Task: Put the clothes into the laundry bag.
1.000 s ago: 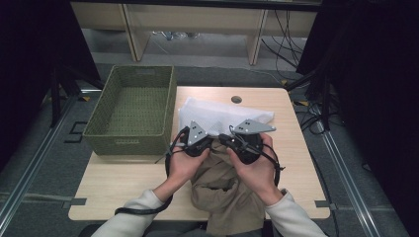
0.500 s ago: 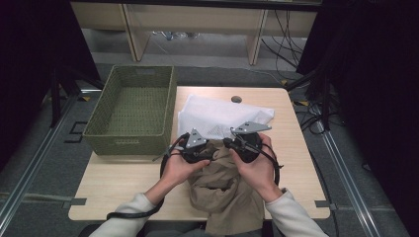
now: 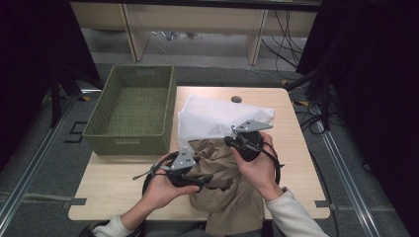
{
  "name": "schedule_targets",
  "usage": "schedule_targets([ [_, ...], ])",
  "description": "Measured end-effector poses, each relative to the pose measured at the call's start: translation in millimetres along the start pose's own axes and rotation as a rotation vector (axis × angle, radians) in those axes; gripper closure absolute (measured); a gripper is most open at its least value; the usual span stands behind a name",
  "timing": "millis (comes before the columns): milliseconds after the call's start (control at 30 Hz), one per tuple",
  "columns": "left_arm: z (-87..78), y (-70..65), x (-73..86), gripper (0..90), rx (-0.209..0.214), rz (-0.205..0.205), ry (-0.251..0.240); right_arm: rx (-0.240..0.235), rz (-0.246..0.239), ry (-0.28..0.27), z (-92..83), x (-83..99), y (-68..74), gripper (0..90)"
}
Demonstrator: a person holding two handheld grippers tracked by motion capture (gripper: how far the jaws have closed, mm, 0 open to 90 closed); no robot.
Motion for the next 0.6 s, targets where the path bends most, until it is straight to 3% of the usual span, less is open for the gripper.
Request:
schedule_targets([
  [133, 26.1, -9.4, 8.5, 21.8, -0.004, 0.065, 0.082, -0.025, 0.02, 0.014, 0.8, 1.0, 3.1, 90.0],
  [233, 42.9, -10.8, 12.8, 27.0, -0.031, 0.076, 0.11, -0.013, 0.003, 0.014, 1.5, 1.2, 2.7, 90.0],
  [267, 45.8, -10.5, 13.4, 31.9, -0.045, 0.083, 0.114, -0.026, -0.019, 0.01, 2.9, 0.8, 2.6, 90.0],
  [300, 47.5, -9.6, 13.6, 36.6, -0.058, 0.082, 0.117, -0.022, -0.011, 0.015, 2.4, 1.1, 2.9, 90.0],
  [333, 48.6, -9.7, 13.7, 41.3, -0.044, 0.082, 0.125, -0.023, -0.01, 0.017, 2.4, 1.0, 3.2, 90.0],
  [367, 49.6, -9.8, 13.6, 47.3, -0.042, 0.084, 0.126, -0.032, 0.023, 0.025, 2.1, 1.7, 5.3, 90.0],
  [467, 52.1, -9.1, 12.9, 63.2, -0.028, 0.09, 0.136, -0.03, 0.009, 0.019, 2.3, 1.1, 7.0, 90.0],
  [500, 51.6, -8.1, 12.1, 68.5, -0.041, 0.09, 0.125, -0.037, 0.006, 0.022, 1.5, 1.0, 8.8, 90.0],
  [533, 50.8, -7.0, 11.0, 76.5, -0.04, 0.076, 0.109, -0.041, -0.003, 0.019, 0.6, 0.3, 9.9, 90.0],
  [600, 47.5, -4.6, 7.6, 83.6, -0.014, 0.048, 0.089, -0.041, -0.019, 0.011, -0.8, -0.5, 11.4, 90.0],
])
Point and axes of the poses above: each handheld gripper's, and its own axes: z roughly forward along the jaws, x roughly out of its underside, y roughly to its left, the point moved 4 cm from there along z, roughly forward along the jaws, and after that the axes turned 11 degrees about y, right-handed, at the moved point
